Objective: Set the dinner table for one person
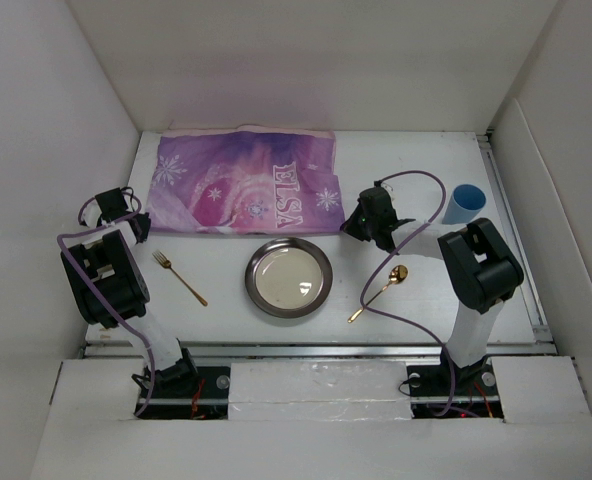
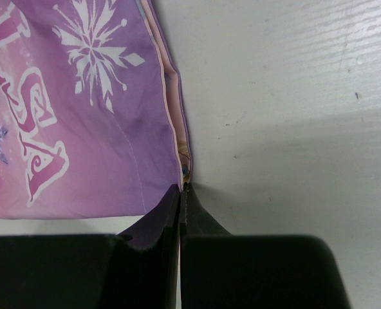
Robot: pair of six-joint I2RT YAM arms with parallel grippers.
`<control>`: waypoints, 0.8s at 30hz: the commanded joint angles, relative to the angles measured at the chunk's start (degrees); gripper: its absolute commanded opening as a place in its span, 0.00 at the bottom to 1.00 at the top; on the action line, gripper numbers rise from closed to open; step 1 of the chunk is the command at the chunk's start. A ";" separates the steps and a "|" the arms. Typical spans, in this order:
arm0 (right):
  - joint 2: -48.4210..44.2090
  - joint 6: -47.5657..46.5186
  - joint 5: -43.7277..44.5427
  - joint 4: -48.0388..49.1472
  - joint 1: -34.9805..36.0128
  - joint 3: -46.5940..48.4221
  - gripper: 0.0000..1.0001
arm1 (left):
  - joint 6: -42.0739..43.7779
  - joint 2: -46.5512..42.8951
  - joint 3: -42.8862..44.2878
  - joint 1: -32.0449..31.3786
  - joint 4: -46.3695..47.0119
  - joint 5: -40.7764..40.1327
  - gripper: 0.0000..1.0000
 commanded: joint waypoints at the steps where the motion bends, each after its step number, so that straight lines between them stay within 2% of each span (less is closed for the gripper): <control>1: -6.30 -5.15 2.05 2.33 -2.00 3.14 0.00 | 1.18 -6.43 4.38 0.09 2.02 -0.12 0.00; 6: -15.80 -11.83 3.90 0.40 -3.32 9.89 0.00 | 1.45 -11.54 11.66 -0.43 5.09 6.02 0.00; 7: -17.12 -12.55 5.30 -0.73 -3.32 13.56 0.00 | 1.45 -13.28 13.16 -0.43 5.36 7.42 0.00; 12: -24.24 -17.20 6.54 -5.31 -4.38 24.22 0.00 | 1.89 -19.88 19.93 -4.56 7.46 11.30 0.00; 16: -31.00 -20.72 7.77 -10.14 -4.90 30.64 0.00 | -0.91 -30.31 20.47 -6.59 12.99 16.29 0.00; 24: -39.63 -22.31 6.55 -16.82 -7.62 36.35 0.00 | -1.80 -40.63 23.02 -6.59 13.71 16.84 0.00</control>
